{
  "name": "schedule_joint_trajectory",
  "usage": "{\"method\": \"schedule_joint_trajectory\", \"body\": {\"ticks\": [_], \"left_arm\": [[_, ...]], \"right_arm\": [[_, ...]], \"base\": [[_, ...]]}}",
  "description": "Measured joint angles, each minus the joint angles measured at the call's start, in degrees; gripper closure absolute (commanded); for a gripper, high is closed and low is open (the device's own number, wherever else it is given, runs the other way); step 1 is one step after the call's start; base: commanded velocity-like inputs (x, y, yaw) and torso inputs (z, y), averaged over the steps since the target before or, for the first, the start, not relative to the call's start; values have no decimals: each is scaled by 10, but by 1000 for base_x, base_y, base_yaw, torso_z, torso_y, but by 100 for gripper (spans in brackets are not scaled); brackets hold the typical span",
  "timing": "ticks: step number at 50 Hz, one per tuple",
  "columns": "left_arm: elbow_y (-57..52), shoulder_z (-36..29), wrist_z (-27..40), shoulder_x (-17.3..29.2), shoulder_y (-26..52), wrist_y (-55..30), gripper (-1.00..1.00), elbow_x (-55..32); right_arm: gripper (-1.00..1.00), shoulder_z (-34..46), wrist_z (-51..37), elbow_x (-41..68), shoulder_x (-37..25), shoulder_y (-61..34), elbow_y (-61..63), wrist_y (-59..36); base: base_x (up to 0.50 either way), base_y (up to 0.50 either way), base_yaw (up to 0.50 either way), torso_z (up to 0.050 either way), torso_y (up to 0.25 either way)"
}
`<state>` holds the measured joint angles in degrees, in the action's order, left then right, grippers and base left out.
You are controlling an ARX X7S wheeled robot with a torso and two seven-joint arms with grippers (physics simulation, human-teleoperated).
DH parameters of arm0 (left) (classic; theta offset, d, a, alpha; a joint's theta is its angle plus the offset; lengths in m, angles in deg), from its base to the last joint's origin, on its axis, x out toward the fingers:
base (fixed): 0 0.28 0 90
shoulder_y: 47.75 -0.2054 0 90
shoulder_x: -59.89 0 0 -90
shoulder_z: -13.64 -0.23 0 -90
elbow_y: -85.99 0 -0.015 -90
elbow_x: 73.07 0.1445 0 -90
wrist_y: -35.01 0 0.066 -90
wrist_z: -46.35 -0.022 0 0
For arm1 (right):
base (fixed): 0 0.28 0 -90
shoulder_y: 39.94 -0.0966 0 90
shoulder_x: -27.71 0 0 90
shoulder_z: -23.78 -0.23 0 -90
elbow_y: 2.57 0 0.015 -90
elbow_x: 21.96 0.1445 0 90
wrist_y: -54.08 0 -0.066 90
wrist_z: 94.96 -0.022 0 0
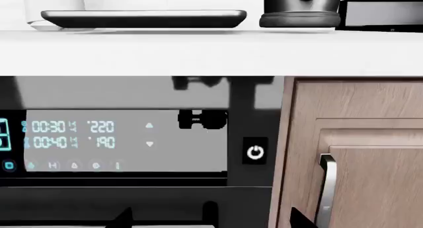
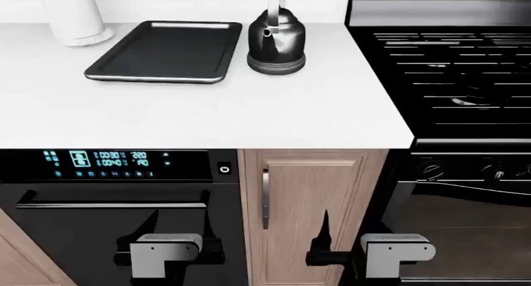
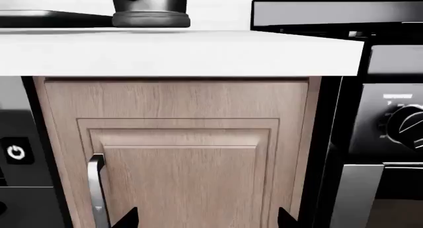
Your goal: Pick the kettle from the counter and place it on the tray. Then pick the mug from the cabinet and place it on the tray. Then close the cabinet doors.
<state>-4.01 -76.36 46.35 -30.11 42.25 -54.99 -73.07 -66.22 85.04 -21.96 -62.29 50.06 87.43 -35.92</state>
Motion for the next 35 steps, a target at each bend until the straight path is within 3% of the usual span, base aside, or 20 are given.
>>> {"method": "schedule_joint_trajectory", "body": {"ticks": [9, 16, 27, 35], "left_arm": [[-17, -14, 15, 11, -4, 1, -100, 1], [-92, -19, 25, 25, -14, -27, -100, -7], [-242, -12, 40, 49, 0, -118, -100, -24], [-341, -15, 52, 69, 65, -220, -100, -17]], "right_arm": [[-100, 10, -18, 1, -11, 3, 13, -2], [-100, 16, -36, 0, -23, 17, 67, -19], [-100, 19, -59, 0, -40, 49, 174, -47], [-100, 20, -70, 2, -50, 66, 224, -58]], "base": [[0, 0, 0, 0, 0], [0, 0, 0, 3, 0], [0, 0, 0, 50, 0], [0, 0, 0, 50, 0]]}}
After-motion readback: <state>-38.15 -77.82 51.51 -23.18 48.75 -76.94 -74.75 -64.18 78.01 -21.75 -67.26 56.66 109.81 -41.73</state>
